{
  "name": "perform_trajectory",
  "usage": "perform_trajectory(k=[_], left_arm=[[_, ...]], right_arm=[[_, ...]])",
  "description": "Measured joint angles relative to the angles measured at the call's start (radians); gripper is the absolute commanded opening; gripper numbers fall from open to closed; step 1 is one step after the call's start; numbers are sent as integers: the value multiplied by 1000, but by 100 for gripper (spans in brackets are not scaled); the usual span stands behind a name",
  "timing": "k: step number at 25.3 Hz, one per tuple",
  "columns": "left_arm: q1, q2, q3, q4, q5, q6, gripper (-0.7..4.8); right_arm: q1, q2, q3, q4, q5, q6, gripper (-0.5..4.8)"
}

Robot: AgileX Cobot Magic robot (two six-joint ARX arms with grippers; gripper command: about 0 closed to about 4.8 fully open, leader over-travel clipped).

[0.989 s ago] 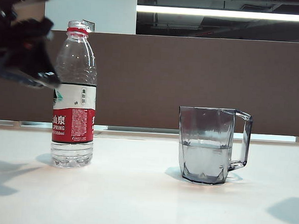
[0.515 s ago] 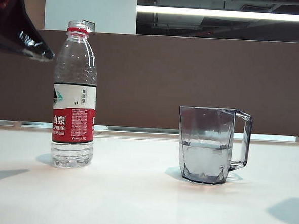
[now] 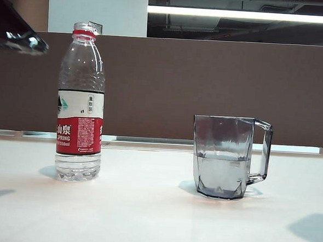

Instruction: Pick up the mineral water bottle with the left hand on the table and pour water into the mug until it's half full.

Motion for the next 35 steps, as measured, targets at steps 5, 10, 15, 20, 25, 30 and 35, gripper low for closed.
perform_trajectory(k=[5,10,15,20,25,30,35], left_arm=[[8,-142,-30,22,-68,0,-6],[100,-253,-70,26,-96,0,-6],[328,-371,-111,25,-55,1,-6],[512,-428,-135,21,5,5,-6],[675,-486,-175,25,39,27,-6],[682,-483,-267,64,54,53,-6],[680,-482,-298,66,43,73,-6]], right_arm=[[0,0,0,0,0,0,-1],[0,0,0,0,0,0,-1],[0,0,0,0,0,0,-1],[0,0,0,0,0,0,-1],[0,-1,0,0,0,0,-1],[0,-4,0,-1,0,0,-1],[0,-8,0,-1,0,0,-1]])
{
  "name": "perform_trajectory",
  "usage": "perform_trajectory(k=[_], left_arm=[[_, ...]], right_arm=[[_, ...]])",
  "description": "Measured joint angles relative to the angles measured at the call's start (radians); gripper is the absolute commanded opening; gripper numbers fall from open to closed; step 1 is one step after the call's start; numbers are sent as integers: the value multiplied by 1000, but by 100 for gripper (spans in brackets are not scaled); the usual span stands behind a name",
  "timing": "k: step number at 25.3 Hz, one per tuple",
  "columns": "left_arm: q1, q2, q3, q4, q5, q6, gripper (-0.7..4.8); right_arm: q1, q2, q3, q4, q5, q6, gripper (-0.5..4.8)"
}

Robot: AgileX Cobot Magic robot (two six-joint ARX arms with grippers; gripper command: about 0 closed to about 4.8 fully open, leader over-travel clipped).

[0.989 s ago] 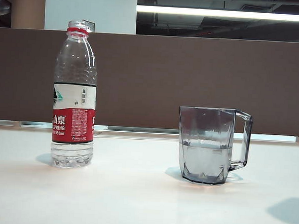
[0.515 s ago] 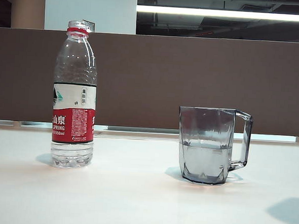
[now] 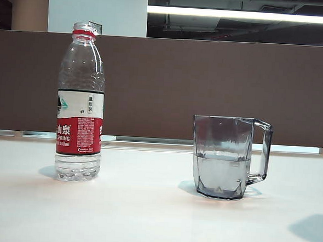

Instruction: Pick up the mineral water bottle with the left hand on the table and pour water into the mug until it's half full.

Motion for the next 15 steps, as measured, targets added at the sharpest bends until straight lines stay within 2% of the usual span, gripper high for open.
perform_trajectory(k=[5,10,15], left_arm=[[-95,0,1,0,-109,25,-6],[-97,0,1,-16,-109,10,-6],[-97,0,1,-15,-62,-10,-6]], right_arm=[[0,-2,0,0,0,0,-1],[0,-2,0,0,0,0,-1],[0,-2,0,0,0,0,-1]])
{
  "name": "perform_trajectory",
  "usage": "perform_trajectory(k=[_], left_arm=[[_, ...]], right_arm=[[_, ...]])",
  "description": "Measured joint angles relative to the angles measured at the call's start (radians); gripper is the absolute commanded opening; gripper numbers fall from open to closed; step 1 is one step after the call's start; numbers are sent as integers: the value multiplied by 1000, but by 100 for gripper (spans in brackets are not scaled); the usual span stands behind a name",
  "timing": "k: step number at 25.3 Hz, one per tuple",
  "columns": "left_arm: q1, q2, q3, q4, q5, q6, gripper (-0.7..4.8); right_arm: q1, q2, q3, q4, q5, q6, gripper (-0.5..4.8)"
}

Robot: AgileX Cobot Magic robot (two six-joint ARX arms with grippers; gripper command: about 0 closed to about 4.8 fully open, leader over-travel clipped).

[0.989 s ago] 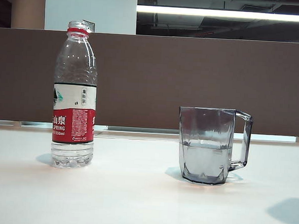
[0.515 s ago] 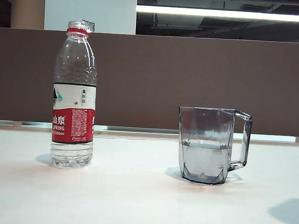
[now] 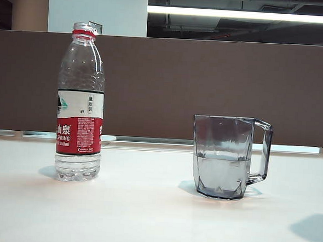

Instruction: Pick up the mineral water bottle with the left hand on the table and pour water into the mug until it's half full.

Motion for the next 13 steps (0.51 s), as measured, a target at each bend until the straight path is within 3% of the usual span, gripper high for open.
perform_trajectory(k=[4,11,13], left_arm=[[0,-1,1,58,12,3,-6],[5,-1,1,32,13,31,-6],[41,-1,1,32,22,30,-6]], right_arm=[[0,0,0,0,0,0,-1],[0,0,0,0,0,0,-1],[0,0,0,0,0,0,-1]])
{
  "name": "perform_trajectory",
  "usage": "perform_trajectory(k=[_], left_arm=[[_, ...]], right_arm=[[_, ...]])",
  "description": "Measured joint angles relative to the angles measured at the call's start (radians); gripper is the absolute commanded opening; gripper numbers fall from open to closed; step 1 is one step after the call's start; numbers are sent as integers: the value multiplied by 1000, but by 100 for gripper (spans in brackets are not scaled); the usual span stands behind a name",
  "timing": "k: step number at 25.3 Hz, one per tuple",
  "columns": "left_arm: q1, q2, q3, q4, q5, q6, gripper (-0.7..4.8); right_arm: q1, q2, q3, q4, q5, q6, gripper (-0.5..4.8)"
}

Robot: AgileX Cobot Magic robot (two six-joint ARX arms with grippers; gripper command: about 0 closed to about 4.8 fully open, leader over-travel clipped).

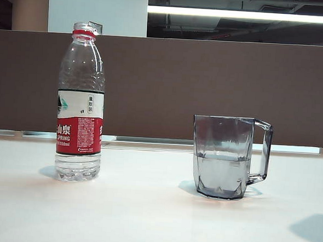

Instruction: Pick up the mineral water bottle with the left hand on the table and pour water into the mug until it's half full.

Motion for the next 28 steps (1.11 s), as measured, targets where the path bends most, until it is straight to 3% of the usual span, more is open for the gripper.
perform_trajectory(k=[18,23,24,26,28], left_arm=[[32,0,0,-7,-3,0,-5],[32,0,0,-8,-3,0,-5],[32,0,0,-8,-3,0,-5],[32,0,0,-8,-3,0,-5],[32,0,0,-8,-3,0,-5]], right_arm=[[0,0,-10,18,18,0,-1],[-47,-61,-191,242,311,-2,-1],[-63,-75,-223,322,328,-2,-1],[-131,-130,-306,643,332,-24,-1],[-173,-146,-334,759,334,-80,-1]])
